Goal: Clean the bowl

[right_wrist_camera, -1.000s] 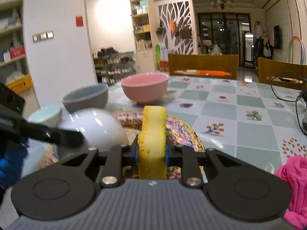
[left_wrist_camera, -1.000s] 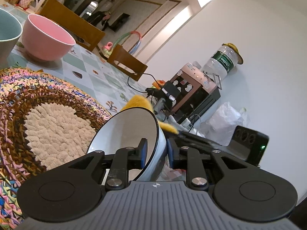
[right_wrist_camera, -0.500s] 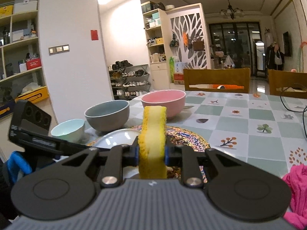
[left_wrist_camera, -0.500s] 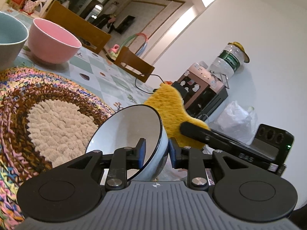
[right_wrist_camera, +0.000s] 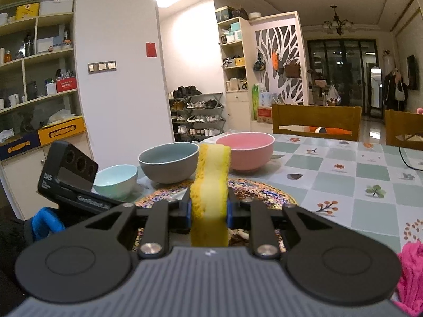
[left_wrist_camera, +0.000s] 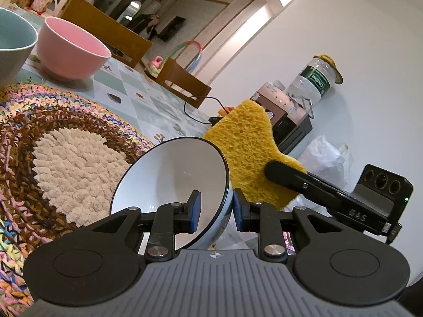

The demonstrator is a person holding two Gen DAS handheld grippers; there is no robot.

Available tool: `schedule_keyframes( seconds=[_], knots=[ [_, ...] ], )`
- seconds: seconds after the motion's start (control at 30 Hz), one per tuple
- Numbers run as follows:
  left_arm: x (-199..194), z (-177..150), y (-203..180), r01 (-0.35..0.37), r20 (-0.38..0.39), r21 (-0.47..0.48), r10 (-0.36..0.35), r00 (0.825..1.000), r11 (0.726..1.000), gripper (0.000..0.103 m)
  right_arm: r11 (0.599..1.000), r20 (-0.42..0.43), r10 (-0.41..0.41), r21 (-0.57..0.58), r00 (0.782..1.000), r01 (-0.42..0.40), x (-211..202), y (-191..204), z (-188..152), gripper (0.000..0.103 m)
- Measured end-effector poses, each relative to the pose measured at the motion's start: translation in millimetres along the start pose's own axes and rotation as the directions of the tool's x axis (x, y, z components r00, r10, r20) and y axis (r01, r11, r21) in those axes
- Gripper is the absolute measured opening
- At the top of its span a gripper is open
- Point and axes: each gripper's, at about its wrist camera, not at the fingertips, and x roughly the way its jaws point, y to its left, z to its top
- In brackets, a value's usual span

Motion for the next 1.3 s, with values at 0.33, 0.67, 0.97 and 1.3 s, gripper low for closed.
schedule_keyframes(
  seconds=[0.33,0.67,0.97,1.3],
  knots=[
    [0.5,-5.0,5.3,0.013,-0.021,-0.019,-0.013,1.000,1.000,0.031,1.000,-0.039,-0.012,0.024,0.999,0.013,17.2,-15.3,-8.5,0.023],
    [0.2,-4.0,1.5,-0.011,-0.033,-0.004,0.011,0.999,1.000,0.032,0.999,-0.052,-0.006,0.044,0.999,0.008,26.2,-18.9,-17.2,0.023],
    [9.1,11.1,-16.4,-0.068,-0.043,0.066,0.071,0.997,0.995,0.032,0.999,-0.034,0.019,0.036,0.999,-0.018,18.3,-11.1,-15.8,0.023],
    [7.6,12.8,-27.3,-0.080,-0.055,0.117,0.087,0.995,0.990,0.016,0.998,-0.026,0.052,0.034,0.998,-0.051,7.7,-8.2,-14.3,0.023]
  ],
)
